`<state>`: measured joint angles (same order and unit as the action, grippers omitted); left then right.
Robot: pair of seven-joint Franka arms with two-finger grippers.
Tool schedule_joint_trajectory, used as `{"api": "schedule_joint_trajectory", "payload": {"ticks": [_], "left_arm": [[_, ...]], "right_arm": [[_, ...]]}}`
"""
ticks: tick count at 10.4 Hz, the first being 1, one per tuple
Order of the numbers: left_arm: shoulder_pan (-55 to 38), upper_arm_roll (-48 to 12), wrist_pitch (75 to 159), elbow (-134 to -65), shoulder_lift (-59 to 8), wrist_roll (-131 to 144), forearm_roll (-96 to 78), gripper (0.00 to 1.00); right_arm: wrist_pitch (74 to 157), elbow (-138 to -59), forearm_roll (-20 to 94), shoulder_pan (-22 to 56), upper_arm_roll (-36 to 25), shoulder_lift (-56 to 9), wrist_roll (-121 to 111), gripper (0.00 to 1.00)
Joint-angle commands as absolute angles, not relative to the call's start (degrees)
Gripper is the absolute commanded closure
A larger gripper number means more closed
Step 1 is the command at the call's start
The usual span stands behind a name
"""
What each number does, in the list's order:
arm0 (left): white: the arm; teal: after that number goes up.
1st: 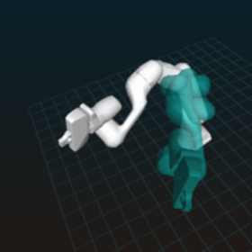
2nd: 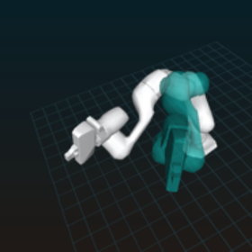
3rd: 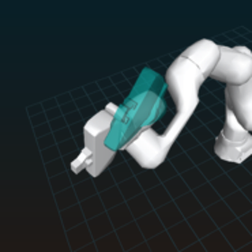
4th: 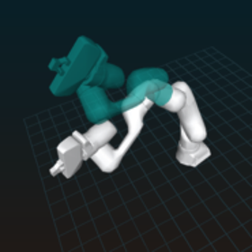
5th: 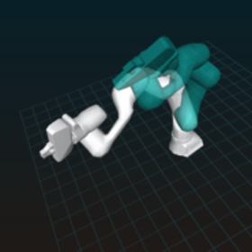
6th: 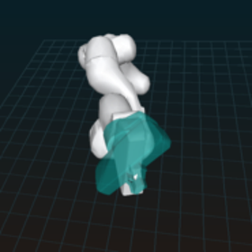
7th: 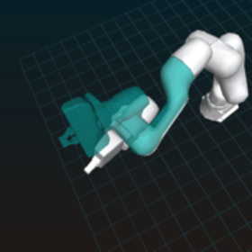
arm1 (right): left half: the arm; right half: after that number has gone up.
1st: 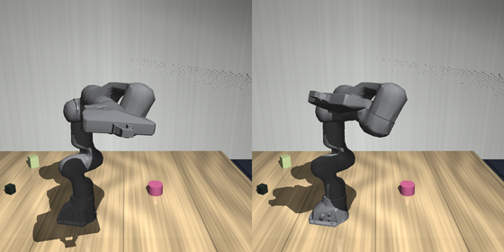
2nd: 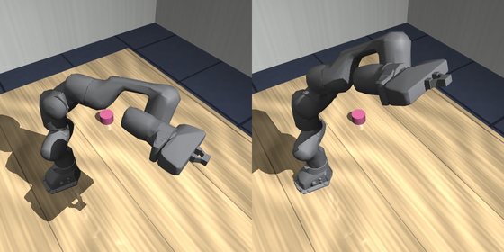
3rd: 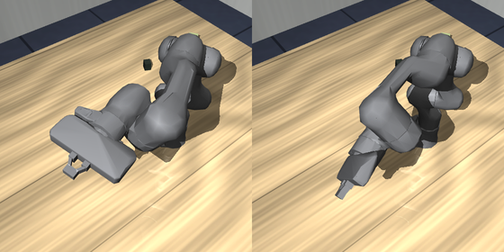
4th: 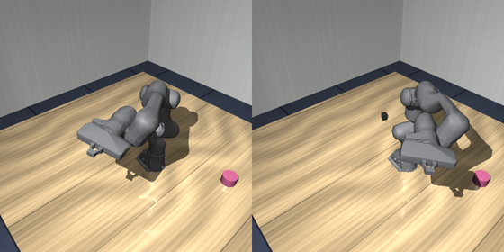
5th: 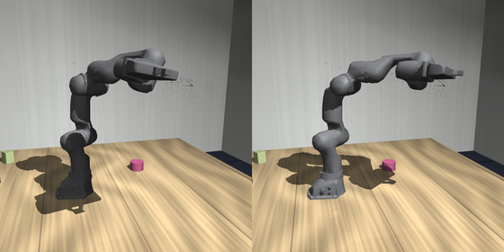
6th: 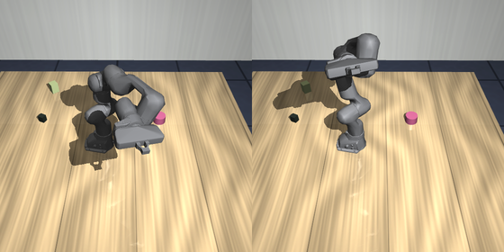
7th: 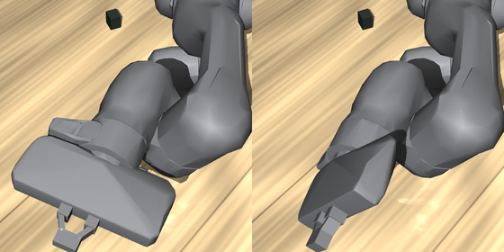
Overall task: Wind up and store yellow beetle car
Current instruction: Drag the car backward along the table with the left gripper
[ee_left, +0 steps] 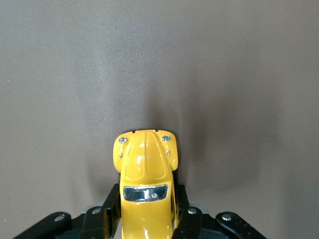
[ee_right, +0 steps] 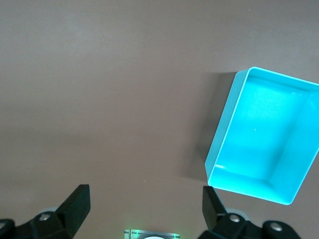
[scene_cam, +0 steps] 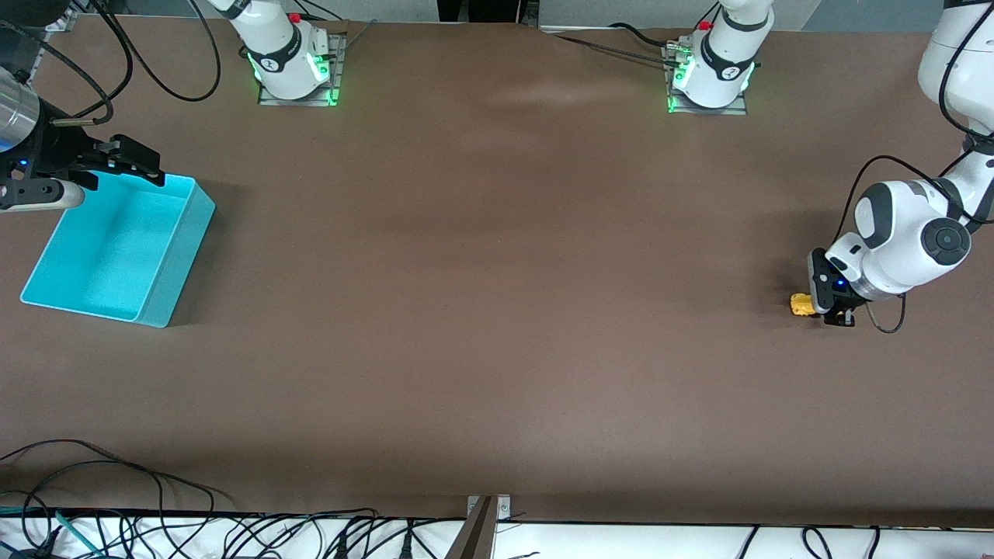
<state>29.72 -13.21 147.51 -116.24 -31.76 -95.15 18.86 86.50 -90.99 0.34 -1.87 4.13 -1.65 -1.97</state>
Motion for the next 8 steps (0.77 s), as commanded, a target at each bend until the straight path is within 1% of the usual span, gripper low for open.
{"api": "schedule_joint_trajectory", "payload": {"ticks": [1,4,5,6,7,8], "left_arm": [[30.8,-13.3,146.8,-114.2,-34.0,-96.3,20.3,0.94],[31.2,-13.3,146.8,-113.7,-34.5,-96.3,20.2,0.94],[31.2,-13.3,146.8,-113.7,-34.5,-96.3,20.0,0.82],[31.3,-13.4,146.7,-113.6,-34.3,-96.3,19.7,0.47],[31.3,-13.4,146.2,-113.6,-34.0,-96.3,19.5,0.02],[31.3,-13.6,145.8,-113.5,-33.4,-96.1,19.4,0.00]], "right_arm": [[86.7,-91.8,1.4,-1.9,4.2,-0.9,-1.2,0.00],[86.7,-91.8,1.4,-1.9,4.2,-0.8,-1.2,0.00],[86.7,-91.8,1.4,-1.9,4.2,-0.8,-1.2,0.00],[86.7,-91.8,1.4,-1.9,4.2,-0.8,-1.2,0.00],[86.7,-91.8,1.4,-1.9,4.2,-0.8,-1.2,0.00],[86.6,-91.8,1.4,-1.9,4.2,-0.8,-1.2,0.00]]}}
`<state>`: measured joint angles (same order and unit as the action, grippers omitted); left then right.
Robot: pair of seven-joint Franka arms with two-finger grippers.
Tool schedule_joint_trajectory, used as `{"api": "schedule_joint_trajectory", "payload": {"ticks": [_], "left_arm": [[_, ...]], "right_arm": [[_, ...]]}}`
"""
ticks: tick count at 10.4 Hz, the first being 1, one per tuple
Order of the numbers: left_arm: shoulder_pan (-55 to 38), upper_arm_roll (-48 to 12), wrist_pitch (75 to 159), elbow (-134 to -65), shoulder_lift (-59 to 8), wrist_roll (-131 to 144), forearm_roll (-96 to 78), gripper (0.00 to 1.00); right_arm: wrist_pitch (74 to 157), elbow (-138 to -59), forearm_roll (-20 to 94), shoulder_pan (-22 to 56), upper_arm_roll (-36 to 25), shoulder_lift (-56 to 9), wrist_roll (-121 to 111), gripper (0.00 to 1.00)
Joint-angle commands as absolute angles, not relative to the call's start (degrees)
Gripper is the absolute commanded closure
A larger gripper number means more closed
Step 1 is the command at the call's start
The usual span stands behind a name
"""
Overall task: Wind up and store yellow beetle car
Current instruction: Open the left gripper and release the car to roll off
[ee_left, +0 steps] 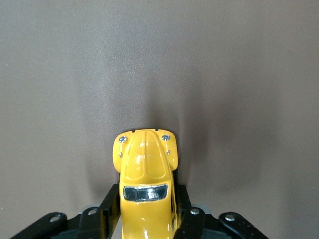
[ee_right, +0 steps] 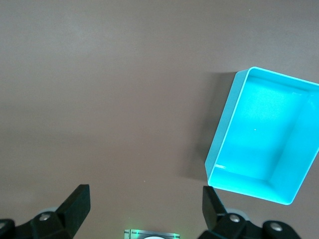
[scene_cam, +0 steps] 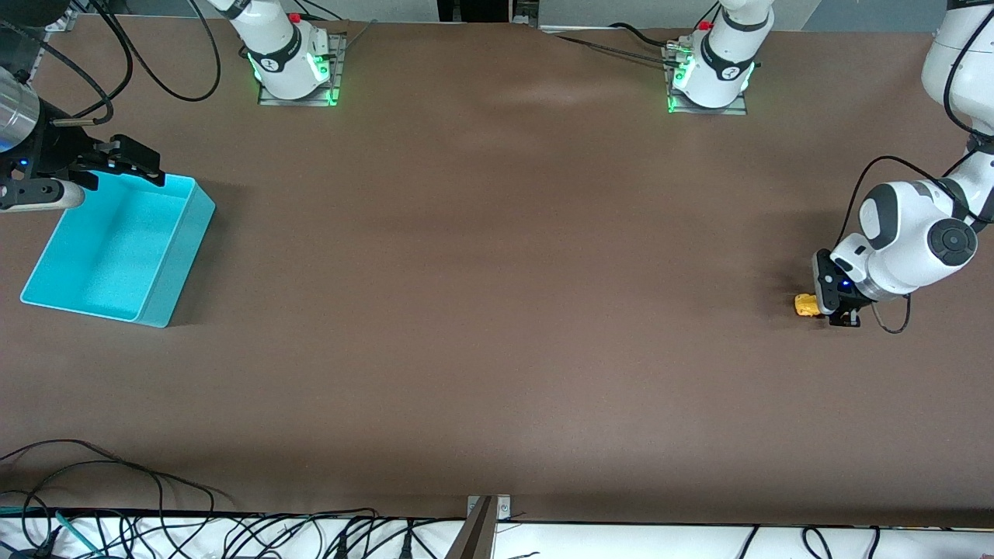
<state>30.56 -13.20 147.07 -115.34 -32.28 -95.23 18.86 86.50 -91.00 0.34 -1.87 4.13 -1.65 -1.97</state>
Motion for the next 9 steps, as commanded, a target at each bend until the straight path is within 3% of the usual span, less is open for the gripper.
{"api": "schedule_joint_trajectory", "payload": {"ticks": [1,3,9], "left_arm": [[30.9,-13.8,143.4,-112.6,-31.7,-95.7,18.2,0.00],[30.5,-14.8,133.1,-107.0,-31.6,-95.7,16.5,0.00],[30.5,-15.6,129.9,-105.2,-30.6,-95.0,16.4,0.00]], "right_arm": [[86.6,-91.8,1.4,-1.9,4.2,-0.8,-1.2,0.00],[86.6,-91.8,1.4,-1.9,4.2,-0.8,-1.2,0.00],[86.8,-91.8,1.4,-1.9,4.2,-0.9,-1.1,0.00]]}}
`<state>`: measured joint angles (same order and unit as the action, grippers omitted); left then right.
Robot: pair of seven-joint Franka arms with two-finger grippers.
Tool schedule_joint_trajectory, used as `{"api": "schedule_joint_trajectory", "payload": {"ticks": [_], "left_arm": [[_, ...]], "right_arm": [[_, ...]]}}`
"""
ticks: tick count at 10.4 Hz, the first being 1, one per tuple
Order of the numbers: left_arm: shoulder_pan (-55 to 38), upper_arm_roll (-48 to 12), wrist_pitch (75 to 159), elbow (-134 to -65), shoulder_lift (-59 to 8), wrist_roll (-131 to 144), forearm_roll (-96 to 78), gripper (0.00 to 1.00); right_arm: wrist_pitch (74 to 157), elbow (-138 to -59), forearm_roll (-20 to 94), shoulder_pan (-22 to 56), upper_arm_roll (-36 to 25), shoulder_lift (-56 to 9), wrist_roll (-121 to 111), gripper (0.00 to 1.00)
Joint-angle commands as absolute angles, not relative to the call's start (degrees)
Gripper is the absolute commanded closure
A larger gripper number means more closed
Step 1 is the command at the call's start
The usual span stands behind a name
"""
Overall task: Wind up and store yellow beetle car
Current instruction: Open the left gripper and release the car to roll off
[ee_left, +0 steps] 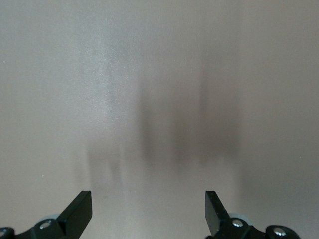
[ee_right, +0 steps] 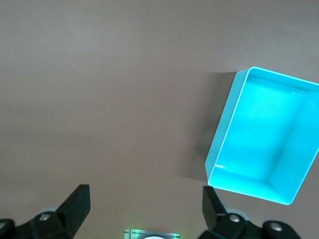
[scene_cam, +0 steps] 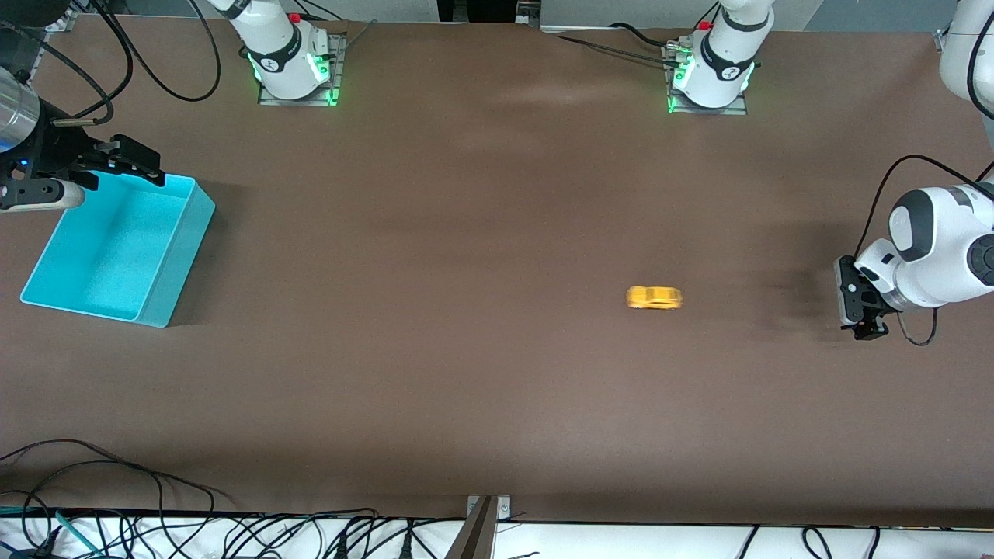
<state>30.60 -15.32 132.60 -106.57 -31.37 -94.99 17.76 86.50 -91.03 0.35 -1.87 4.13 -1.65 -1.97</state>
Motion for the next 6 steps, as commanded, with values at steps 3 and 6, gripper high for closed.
{"api": "schedule_joint_trajectory", "payload": {"ticks": [3,6], "left_arm": [[30.4,-17.0,121.2,-99.2,-28.1,-93.8,16.6,0.00],[29.1,-19.4,112.3,-93.3,-27.2,-92.4,17.2,0.00]], "right_arm": [[87.3,-91.3,1.5,-1.5,4.3,-1.0,-1.2,0.00],[87.2,-90.5,1.3,-1.6,4.1,-1.0,-1.3,0.00]]}}
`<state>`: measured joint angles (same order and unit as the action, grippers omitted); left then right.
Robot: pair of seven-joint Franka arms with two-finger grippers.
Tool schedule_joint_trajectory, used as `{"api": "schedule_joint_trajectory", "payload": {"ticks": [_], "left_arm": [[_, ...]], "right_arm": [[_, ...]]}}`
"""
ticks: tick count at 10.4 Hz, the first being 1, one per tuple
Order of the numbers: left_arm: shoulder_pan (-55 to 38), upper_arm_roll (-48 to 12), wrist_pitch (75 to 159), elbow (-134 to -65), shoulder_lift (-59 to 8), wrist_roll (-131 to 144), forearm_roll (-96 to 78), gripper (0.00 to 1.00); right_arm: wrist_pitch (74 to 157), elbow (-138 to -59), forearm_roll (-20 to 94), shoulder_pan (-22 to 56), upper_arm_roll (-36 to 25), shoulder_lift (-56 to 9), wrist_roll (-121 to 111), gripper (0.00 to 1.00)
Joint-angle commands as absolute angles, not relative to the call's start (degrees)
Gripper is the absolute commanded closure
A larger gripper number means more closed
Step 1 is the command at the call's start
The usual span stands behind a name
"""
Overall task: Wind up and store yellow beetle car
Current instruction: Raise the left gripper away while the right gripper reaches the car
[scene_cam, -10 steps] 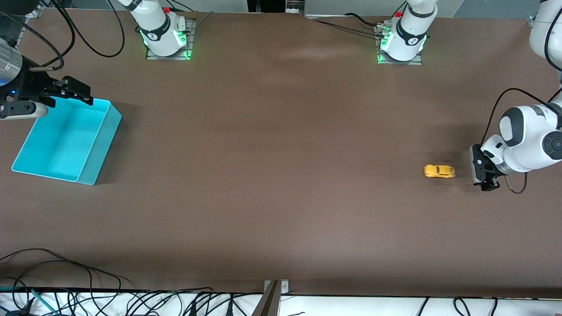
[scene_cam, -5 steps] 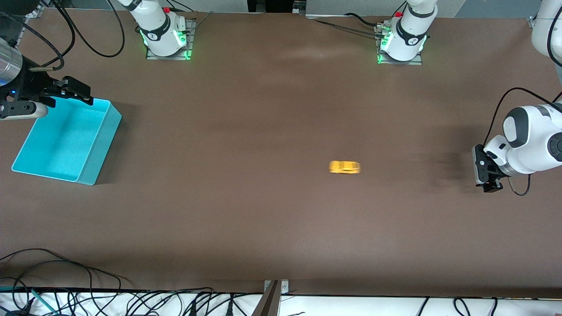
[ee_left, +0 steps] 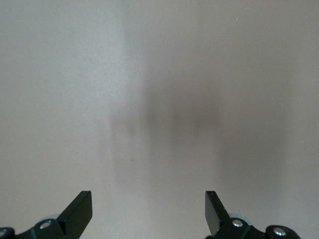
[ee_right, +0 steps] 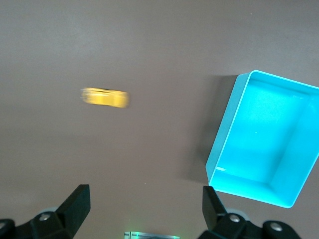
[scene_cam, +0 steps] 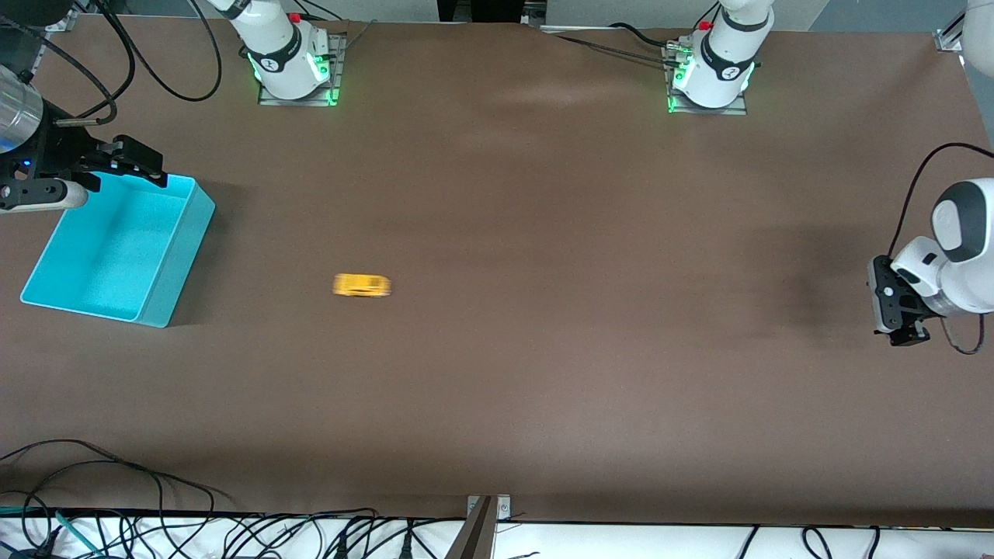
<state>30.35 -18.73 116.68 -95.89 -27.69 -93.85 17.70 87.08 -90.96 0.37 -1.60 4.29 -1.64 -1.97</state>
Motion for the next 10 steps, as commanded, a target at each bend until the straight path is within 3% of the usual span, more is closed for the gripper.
{"api": "schedule_joint_trajectory", "payload": {"ticks": [1,6,10], "left_arm": [[28.0,-19.3,110.8,-92.5,-27.2,-91.8,17.3,0.00],[27.8,-21.4,105.2,-91.2,-23.8,-83.8,16.6,0.00],[27.8,-26.1,88.3,-82.2,-21.4,-64.7,9.7,0.00]], "right_arm": [[87.0,-90.1,1.1,-1.4,4.3,-1.0,-1.3,0.00],[86.6,-90.1,1.4,-1.4,4.2,-1.3,-1.9,0.00],[85.8,-90.3,1.2,1.0,4.3,-3.1,-1.7,0.00]]}}
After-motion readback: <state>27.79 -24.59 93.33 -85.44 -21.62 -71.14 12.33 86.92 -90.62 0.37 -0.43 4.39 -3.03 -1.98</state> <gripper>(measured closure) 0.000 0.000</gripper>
